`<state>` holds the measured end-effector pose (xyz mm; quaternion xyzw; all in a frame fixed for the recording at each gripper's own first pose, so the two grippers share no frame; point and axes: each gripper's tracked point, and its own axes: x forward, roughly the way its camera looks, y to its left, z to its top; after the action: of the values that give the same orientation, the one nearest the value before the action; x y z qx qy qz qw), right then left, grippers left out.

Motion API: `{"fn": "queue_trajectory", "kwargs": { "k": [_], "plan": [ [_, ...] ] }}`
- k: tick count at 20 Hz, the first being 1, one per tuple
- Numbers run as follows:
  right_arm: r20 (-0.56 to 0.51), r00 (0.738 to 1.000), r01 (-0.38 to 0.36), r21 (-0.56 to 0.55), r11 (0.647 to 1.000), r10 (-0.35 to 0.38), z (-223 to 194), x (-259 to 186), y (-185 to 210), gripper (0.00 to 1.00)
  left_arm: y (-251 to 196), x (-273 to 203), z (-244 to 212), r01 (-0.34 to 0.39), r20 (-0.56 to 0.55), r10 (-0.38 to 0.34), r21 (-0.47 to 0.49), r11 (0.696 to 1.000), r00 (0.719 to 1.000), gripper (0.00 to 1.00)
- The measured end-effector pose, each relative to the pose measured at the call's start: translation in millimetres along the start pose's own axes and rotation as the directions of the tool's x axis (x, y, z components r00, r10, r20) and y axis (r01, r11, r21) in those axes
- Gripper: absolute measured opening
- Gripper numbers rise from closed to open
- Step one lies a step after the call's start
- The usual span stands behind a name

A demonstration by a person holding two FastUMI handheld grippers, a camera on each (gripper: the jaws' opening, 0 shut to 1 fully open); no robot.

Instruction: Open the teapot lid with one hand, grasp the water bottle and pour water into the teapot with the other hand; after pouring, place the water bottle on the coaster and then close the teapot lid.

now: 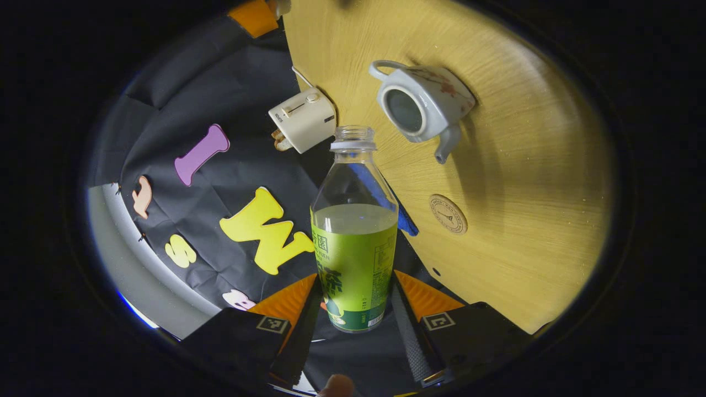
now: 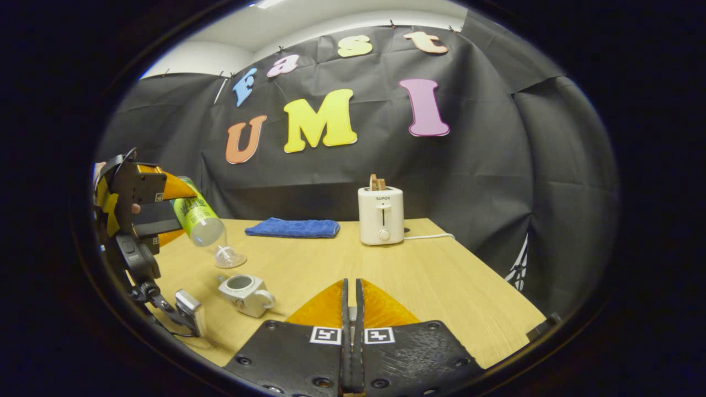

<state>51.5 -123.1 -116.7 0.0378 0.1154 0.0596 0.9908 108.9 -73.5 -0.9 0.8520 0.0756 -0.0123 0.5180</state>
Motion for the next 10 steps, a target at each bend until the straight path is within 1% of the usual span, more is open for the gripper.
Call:
{"fn": "queue_trajectory", "kwargs": {
  "k": [3, 4, 6, 7, 8, 9, 10],
  "plan": [
    [0.001, 1.0, 0.006, -0.004, 1.0, -0.006, 2.4, -0.4, 0.4, 0.0, -16.5, -0.3, 4.3, 0.047, 0.026, -0.044, -0.126, 0.991, 0.999, 0.73],
    [0.003, 1.0, 0.01, -0.004, 1.0, -0.01, 4.4, -0.6, 0.3, 0.01, -19.8, -2.4, 5.4, 0.051, 0.035, -0.046, -0.163, 0.985, 0.998, 0.73],
    [0.007, 1.0, 0.013, -0.005, 1.0, -0.013, 7.7, -1.5, 2.0, 0.0, -31.3, -3.4, 6.7, 0.093, 0.057, -0.081, -0.257, 0.962, 0.995, 0.73],
    [0.01, 1.0, 0.015, -0.006, 1.0, -0.015, 9.8, -2.2, 3.3, 0.01, -39.0, -5.6, 5.4, 0.117, 0.067, -0.101, -0.313, 0.943, 0.993, 0.73],
    [0.012, 1.0, 0.016, -0.008, 1.0, -0.016, 12.0, -2.4, 4.8, 0.01, -46.5, -8.5, 4.2, 0.145, 0.082, -0.124, -0.373, 0.916, 0.989, 0.73],
    [0.016, 1.0, 0.017, -0.008, 1.0, -0.016, 14.8, -2.4, 7.1, 0.01, -53.7, -9.3, 4.4, 0.176, 0.097, -0.148, -0.441, 0.88, 0.984, 0.73],
    [0.021, 1.0, 0.016, -0.008, 1.0, -0.015, 18.2, -3.4, 9.1, 0.0, -59.8, -13.6, 2.9, 0.204, 0.118, -0.167, -0.514, 0.833, 0.979, 0.73]
  ]
}}
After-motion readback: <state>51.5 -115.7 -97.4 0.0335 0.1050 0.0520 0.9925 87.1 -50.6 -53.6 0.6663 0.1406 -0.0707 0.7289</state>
